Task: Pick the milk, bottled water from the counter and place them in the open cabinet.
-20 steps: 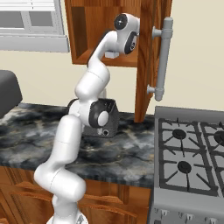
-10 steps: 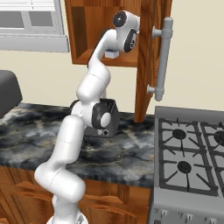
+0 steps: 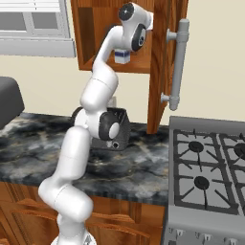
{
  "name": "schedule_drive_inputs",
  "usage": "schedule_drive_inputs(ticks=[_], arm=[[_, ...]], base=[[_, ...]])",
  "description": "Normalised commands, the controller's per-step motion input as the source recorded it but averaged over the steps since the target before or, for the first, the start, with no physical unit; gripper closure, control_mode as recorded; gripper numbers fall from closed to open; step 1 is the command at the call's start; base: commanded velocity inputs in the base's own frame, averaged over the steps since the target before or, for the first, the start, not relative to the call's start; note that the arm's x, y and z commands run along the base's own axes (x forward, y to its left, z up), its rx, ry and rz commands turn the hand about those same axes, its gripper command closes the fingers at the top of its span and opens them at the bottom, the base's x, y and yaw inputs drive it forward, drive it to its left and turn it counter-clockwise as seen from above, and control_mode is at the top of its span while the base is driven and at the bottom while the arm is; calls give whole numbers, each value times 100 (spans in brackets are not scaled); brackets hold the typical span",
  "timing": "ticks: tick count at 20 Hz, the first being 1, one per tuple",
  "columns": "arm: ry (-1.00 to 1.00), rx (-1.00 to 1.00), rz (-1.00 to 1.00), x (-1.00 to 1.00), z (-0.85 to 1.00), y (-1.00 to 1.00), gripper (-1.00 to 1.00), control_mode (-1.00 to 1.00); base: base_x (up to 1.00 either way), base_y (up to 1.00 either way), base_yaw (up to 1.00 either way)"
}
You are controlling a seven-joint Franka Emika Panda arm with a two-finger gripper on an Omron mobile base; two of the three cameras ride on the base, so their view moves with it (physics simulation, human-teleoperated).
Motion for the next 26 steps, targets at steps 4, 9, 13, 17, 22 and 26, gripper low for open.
schedule_drive_inputs(ticks=[4, 9, 13, 17, 22, 26], arm=[[-7, -9, -2, -28, -25, 5, -100, -100], [-14, -11, -1, -35, -37, 5, -100, -100], [-15, -9, -1, -53, -65, 24, -100, -100], [-13, -6, -1, -62, -80, 33, -100, -100], [-5, -1, -3, -56, -78, 39, -100, -100], [7, 0, -14, -48, -56, 32, -100, -100]], base=[[0, 0, 0], [0, 0, 0], [0, 0, 0], [0, 0, 0], [0, 0, 0], [0, 0, 0]])
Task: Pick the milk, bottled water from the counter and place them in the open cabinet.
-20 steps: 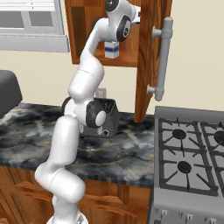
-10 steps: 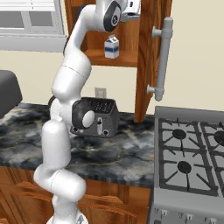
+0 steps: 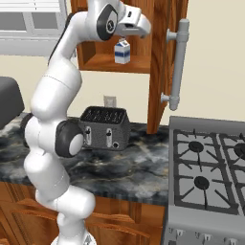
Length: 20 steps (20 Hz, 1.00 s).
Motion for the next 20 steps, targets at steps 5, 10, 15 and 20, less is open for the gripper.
schedule_drive_inputs(ticks=[5, 10, 15, 20], arm=[[5, 0, -13, -42, -49, 29, -100, -100], [7, 0, -11, -41, -38, 27, -100, -100], [3, 0, -12, -45, -31, 19, -100, -100], [0, 0, -7, -39, -23, 11, -100, -100]], base=[[0, 0, 0], [0, 0, 0], [0, 0, 0], [0, 0, 0]])
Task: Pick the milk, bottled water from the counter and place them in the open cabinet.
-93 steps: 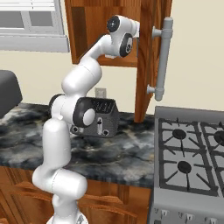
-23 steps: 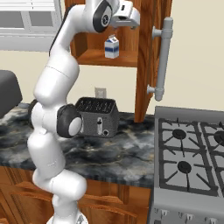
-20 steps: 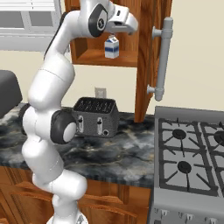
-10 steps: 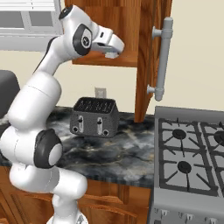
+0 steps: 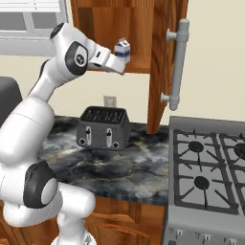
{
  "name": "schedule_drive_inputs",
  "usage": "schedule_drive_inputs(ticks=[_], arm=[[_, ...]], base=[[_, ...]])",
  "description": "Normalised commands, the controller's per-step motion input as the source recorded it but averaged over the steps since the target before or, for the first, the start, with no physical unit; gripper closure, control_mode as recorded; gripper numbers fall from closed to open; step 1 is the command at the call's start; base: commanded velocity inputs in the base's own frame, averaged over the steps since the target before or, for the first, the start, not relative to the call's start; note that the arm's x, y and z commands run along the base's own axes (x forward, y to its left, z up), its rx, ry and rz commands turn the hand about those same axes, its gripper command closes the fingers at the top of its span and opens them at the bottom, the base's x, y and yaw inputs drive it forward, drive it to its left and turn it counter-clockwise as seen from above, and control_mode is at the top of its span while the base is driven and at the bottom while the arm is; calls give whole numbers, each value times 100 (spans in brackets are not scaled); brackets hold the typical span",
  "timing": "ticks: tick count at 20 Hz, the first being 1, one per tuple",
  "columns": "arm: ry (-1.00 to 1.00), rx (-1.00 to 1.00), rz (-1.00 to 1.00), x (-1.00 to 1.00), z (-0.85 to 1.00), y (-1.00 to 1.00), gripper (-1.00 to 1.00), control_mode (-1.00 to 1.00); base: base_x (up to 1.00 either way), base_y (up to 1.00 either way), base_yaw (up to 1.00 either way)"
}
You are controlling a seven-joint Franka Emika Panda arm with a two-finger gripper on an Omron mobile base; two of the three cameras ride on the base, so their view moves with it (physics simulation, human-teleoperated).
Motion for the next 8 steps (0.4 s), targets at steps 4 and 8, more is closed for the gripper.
schedule_drive_inputs(ticks=[4, 8], arm=[[0, 0, 0, -22, -9, 3, -100, -100], [1, 0, 0, -7, -1, 0, -100, -100]], base=[[0, 0, 0], [0, 0, 0]])
